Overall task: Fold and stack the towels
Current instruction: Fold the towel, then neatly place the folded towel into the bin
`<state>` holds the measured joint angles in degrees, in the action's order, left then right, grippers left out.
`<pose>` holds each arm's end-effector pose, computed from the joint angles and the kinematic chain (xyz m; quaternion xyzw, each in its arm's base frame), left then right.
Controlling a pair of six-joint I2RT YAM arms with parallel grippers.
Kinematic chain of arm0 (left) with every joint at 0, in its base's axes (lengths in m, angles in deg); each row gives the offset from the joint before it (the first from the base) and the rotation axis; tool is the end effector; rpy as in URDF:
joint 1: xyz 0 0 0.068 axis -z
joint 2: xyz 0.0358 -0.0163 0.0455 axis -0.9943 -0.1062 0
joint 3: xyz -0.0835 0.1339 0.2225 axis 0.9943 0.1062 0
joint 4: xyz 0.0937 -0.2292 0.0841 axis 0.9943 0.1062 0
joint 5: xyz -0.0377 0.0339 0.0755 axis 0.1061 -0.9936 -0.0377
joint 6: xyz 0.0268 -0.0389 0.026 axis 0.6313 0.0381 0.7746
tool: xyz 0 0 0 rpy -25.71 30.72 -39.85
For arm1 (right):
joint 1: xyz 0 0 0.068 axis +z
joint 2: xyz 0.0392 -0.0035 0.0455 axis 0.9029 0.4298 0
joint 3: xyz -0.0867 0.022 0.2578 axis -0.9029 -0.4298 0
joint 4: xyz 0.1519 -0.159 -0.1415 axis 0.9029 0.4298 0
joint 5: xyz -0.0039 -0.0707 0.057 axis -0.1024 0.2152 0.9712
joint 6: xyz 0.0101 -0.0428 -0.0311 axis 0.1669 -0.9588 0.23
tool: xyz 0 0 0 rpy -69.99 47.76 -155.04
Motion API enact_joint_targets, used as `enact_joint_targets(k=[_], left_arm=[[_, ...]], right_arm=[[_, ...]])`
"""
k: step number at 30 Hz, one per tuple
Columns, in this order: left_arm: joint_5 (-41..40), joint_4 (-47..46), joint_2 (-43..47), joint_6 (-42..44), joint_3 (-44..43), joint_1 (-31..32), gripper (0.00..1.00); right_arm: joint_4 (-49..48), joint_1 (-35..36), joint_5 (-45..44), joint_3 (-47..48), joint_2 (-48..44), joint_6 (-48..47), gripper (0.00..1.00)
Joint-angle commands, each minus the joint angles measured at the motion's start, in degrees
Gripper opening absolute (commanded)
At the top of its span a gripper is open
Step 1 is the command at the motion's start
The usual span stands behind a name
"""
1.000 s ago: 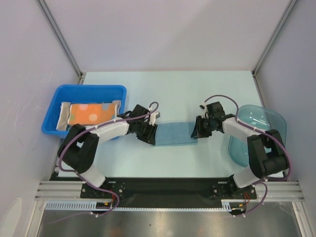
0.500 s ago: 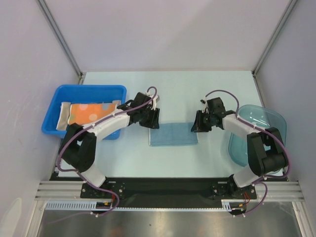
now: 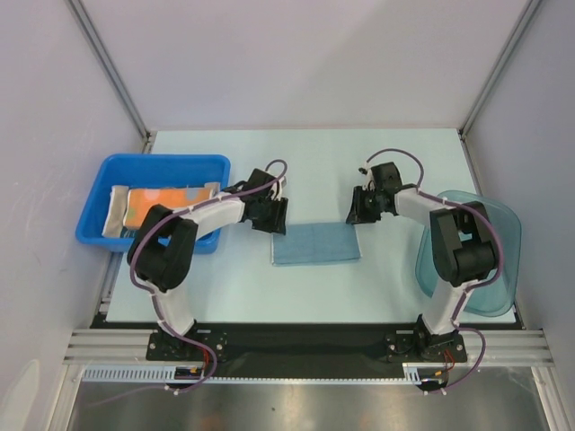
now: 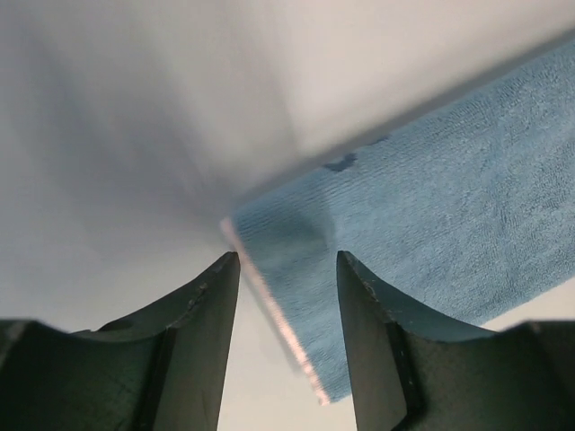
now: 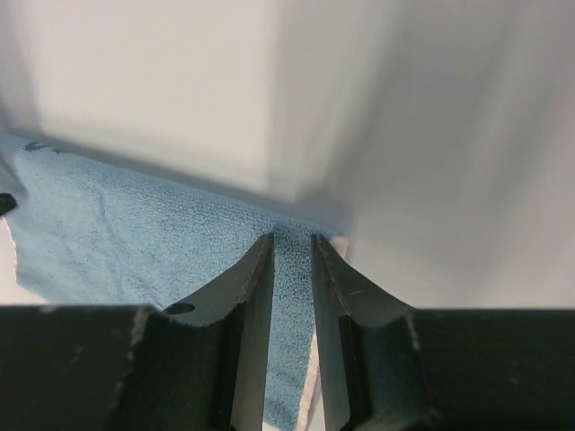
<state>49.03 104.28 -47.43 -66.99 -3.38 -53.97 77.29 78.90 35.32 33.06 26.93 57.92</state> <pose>0.3185 -0.1903 0.1687 0.1341 0.9543 -0.1764 0.2004 0.3521 0.1027 0.1605 -0.0539 0.9447 0.2302 0.2274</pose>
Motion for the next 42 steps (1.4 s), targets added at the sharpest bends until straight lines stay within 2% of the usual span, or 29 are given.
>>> enact_joint_targets(k=[1, 2, 4, 8, 14, 19, 22, 24, 26, 27, 31, 33, 35, 38, 42], left_arm=[[-5.1, 1.6, 6.9, -0.3, -2.7, -1.7, 0.54], [-6.0, 2.0, 8.8, -0.7, -2.2, -1.8, 0.60], [-7.6, 3.2, 13.7, -1.6, -0.8, -1.8, 0.64], [-0.4, -3.4, 18.8, -6.9, 9.9, -1.9, 0.69], [2.8, -12.7, 19.9, -15.0, 21.3, -1.5, 0.69], [0.5, -15.0, 17.7, -17.7, 22.7, -0.2, 0.68], [0.7, -16.9, 14.6, -19.8, 23.1, 1.0, 0.66], [0.3, -16.4, 12.1, -20.8, 22.9, 2.5, 0.65], [-0.4, -15.9, 10.7, -21.9, 22.7, 3.5, 0.63], [-0.8, -15.8, 9.7, -22.4, 22.7, 3.7, 0.62], [-2.5, -14.9, 7.9, -23.8, 22.7, 4.0, 0.53], [-3.5, -13.2, 7.6, -24.8, 22.5, 4.5, 0.45], [-4.4, -11.1, 6.8, -25.5, 21.5, 5.1, 0.30], [-7.6, -5.8, 6.9, -24.6, 18.1, 6.0, 0.00], [-12.6, 3.6, 8.2, -20.9, 10.3, 6.1, 0.00]], right_arm=[[2.7, 0.8, -4.2, 1.8, -4.3, -3.1, 0.29], [3.2, 0.8, -4.3, 1.3, -7.4, -3.2, 0.29], [4.2, 1.0, -4.3, 0.6, -10.4, -2.5, 0.30], [3.7, 1.6, -4.1, -3.5, -17.3, -1.1, 0.32], [5.7, 1.9, -2.9, -4.8, -23.2, -1.0, 0.34], [7.6, 1.9, -3.2, -5.1, -28.2, -2.0, 0.39], [8.8, 1.9, -4.5, -5.7, -30.2, -1.9, 0.51], [8.6, 1.9, -4.7, -6.7, -32.7, -1.0, 0.71], [7.8, 1.9, -4.3, -7.9, -35.3, -0.1, 1.00], [7.6, 1.9, -4.2, -8.4, -36.1, 0.5, 1.00], [7.1, 2.1, -3.0, -8.9, -39.0, 1.3, 1.00], [7.8, 2.1, -2.9, -8.4, -39.7, 0.9, 1.00], [8.6, 2.0, -3.0, -8.0, -40.2, 0.5, 1.00], [8.7, 2.1, -2.3, -7.6, -41.1, 0.4, 1.00], [8.5, 2.1, -1.8, -7.4, -41.8, 0.7, 1.00]])
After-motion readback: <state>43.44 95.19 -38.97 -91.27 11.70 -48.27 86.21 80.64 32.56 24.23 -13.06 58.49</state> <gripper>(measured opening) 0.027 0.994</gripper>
